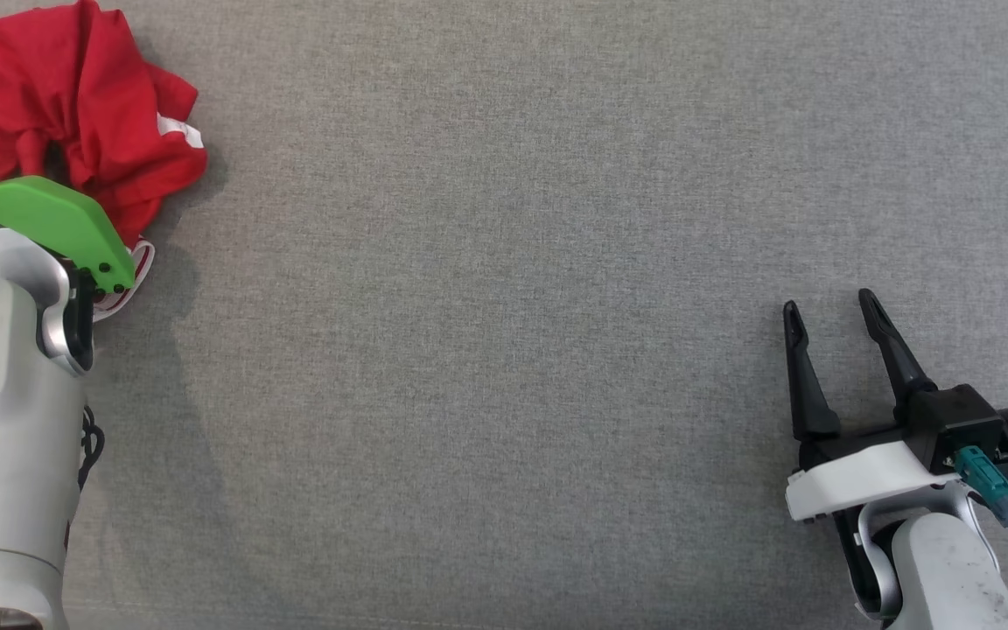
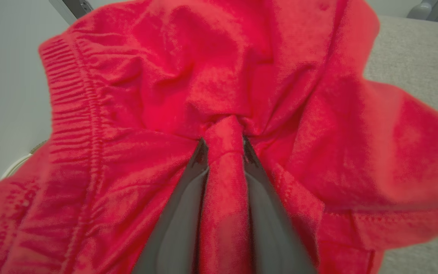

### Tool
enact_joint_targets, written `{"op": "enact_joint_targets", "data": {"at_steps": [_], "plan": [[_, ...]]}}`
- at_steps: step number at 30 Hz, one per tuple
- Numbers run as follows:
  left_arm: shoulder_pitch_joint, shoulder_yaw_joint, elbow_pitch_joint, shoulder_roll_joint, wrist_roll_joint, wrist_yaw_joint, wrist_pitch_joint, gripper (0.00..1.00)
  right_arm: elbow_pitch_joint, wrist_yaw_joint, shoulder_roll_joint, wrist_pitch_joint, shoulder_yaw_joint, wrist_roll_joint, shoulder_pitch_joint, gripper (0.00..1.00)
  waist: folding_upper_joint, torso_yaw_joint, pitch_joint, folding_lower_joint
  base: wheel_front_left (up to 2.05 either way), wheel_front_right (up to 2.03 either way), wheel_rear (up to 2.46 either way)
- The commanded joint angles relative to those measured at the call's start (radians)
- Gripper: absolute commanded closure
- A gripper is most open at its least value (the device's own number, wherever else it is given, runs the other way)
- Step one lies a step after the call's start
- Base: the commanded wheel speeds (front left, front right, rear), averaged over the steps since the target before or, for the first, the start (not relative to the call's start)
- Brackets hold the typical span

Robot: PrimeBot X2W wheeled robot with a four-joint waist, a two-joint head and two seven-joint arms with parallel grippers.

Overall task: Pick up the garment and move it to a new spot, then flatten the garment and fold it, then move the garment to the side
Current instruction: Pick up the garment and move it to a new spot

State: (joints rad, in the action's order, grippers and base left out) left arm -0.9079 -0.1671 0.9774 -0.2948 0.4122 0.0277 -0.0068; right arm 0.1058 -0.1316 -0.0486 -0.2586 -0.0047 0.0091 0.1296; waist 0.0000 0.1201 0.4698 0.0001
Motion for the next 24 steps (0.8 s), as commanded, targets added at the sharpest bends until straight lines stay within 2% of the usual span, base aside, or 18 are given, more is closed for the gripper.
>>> {"op": "enact_joint_targets", "data": {"at_steps": [1, 8, 14, 18, 24], "plan": [[-0.01, 0.001, 0.006, -0.013, -0.003, 0.003, -0.012, 1.0, 0.007, 0.002, -0.003, -0.008, -0.003, 0.013, 0.014, 0.0, 0.0, 0.003, -0.017, -0.0001, 0.0, 0.0, 0.0], [-0.042, 0.014, -0.05, -0.045, 0.015, -0.03, -0.072, 1.0, 0.032, 0.002, -0.003, -0.008, 0.02, 0.06, 0.014, 0.0, 0.0, 0.031, -0.117, -0.0001, 0.0, 0.0, 0.0], [-0.071, 0.014, -0.167, -0.09, 0.029, -0.086, -0.07, 1.0, 0.055, 0.002, -0.004, -0.007, 0.041, 0.13, 0.0, 0.0, 0.0, 0.03, -0.231, -0.0001, 0.0, 0.0, 0.0], [-0.086, -0.005, -0.272, -0.105, 0.033, -0.108, -0.038, 1.0, 0.069, 0.002, -0.003, -0.007, 0.047, 0.171, -0.015, 0.0, 0.0, 0.008, -0.302, -0.0001, 0.0, 0.0, 0.0], [-0.072, -0.039, -0.446, -0.071, 0.065, -0.124, 0.036, 1.0, 0.073, 0.002, -0.003, -0.007, 0.043, 0.203, -0.033, 0.0, 0.0, -0.07, -0.377, -0.0001, 0.0, 0.0, 0.0]]}}
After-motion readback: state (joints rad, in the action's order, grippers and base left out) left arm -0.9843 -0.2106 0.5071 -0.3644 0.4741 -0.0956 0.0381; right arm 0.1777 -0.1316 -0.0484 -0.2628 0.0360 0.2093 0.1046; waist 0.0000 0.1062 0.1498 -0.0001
